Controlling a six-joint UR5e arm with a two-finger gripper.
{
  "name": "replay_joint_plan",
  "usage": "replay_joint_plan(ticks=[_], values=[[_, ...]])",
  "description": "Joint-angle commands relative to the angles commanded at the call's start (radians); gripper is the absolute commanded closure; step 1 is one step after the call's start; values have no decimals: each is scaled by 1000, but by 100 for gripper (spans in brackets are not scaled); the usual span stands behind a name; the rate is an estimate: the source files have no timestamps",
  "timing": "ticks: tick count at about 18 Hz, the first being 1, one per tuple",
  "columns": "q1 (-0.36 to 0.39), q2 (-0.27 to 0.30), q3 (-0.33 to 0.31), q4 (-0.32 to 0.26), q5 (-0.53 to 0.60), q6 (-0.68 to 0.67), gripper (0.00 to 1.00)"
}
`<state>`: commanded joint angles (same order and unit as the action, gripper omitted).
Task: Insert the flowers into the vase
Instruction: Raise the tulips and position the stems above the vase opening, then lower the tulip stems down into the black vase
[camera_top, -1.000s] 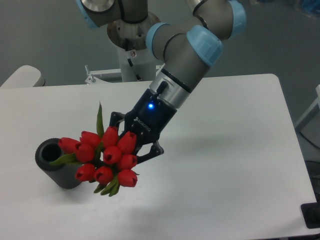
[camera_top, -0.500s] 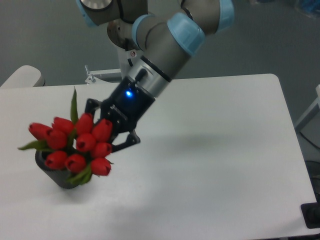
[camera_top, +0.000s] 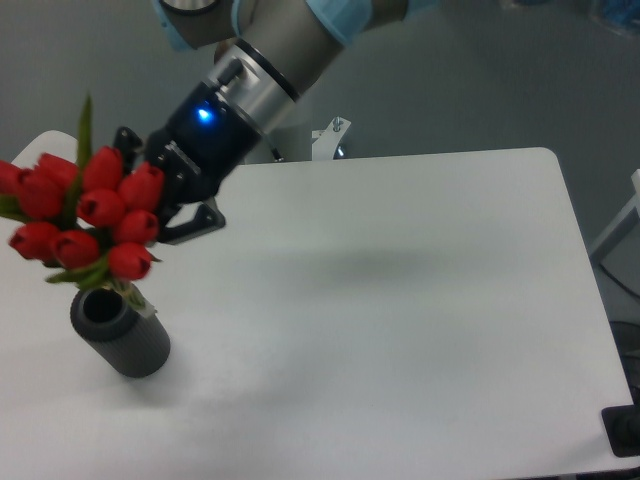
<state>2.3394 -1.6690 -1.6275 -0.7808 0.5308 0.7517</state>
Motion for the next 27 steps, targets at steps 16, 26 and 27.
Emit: replay_joint_plan(ticks=[16,26,27], values=[[-65,-23,-94,8,2,143,67],[-66,-87,-170,15,2,270,67],[-66,-90,-178,15,2,282,67]])
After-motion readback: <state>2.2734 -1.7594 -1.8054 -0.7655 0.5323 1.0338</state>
